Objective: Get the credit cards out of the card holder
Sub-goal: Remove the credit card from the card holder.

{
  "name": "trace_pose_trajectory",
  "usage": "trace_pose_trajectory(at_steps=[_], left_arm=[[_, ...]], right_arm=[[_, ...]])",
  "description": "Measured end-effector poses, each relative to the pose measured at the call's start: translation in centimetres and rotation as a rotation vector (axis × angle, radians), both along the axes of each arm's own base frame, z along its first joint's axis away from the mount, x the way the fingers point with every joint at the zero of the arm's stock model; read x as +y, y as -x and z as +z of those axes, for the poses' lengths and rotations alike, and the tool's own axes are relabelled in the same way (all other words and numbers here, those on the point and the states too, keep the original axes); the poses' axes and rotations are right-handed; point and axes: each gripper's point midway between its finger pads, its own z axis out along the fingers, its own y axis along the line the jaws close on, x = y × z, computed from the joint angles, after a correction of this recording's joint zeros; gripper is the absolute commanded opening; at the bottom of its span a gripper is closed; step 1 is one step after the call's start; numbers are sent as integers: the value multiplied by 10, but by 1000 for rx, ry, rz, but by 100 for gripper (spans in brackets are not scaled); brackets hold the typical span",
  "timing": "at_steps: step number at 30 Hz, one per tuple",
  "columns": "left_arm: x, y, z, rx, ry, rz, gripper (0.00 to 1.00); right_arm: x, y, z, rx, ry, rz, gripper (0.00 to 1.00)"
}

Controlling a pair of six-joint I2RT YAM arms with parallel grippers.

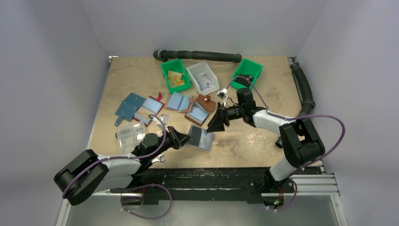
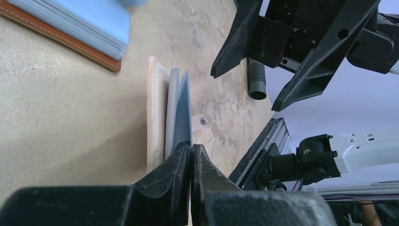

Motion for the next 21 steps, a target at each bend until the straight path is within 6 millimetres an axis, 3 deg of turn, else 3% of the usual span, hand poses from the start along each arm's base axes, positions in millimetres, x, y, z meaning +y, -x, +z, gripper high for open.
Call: trace_pose_trajectory(at_steps=[9, 21], left_arm=[[4, 5, 8, -63, 61, 1, 0], [4, -2, 34, -107, 167, 33, 0]], right_arm=[[25, 2, -5, 134, 5, -29, 73], [33, 7, -5, 202, -3, -35, 69]])
